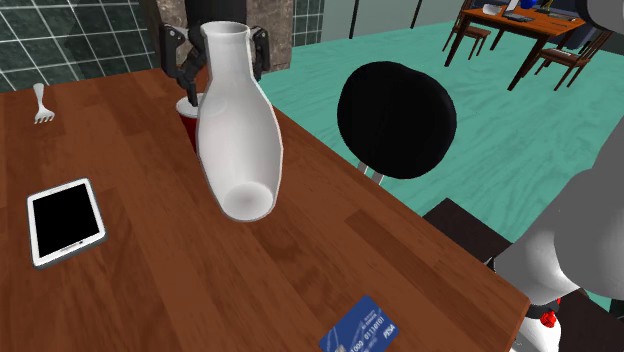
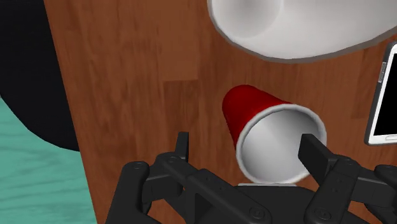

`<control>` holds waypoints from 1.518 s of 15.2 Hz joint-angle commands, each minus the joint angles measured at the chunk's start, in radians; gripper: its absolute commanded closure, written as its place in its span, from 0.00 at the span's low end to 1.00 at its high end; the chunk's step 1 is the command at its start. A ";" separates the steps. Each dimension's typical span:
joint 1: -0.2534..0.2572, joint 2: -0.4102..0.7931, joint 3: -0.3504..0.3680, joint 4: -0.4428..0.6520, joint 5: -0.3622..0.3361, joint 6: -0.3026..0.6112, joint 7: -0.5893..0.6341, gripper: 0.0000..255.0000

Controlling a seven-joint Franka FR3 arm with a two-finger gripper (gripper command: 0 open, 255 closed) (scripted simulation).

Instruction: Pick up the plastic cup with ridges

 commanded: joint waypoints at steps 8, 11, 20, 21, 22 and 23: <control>-0.004 0.001 -0.002 -0.086 0.001 0.087 -0.002 1.00; -0.003 0.000 -0.002 -0.087 0.001 0.087 -0.001 1.00; 0.000 0.005 -0.001 -0.040 -0.001 0.044 0.001 1.00; 0.001 0.006 -0.001 -0.025 -0.002 0.030 0.003 1.00; 0.002 0.008 0.000 -0.008 -0.003 0.016 0.004 1.00; 0.004 0.011 0.000 0.008 -0.004 0.002 0.005 1.00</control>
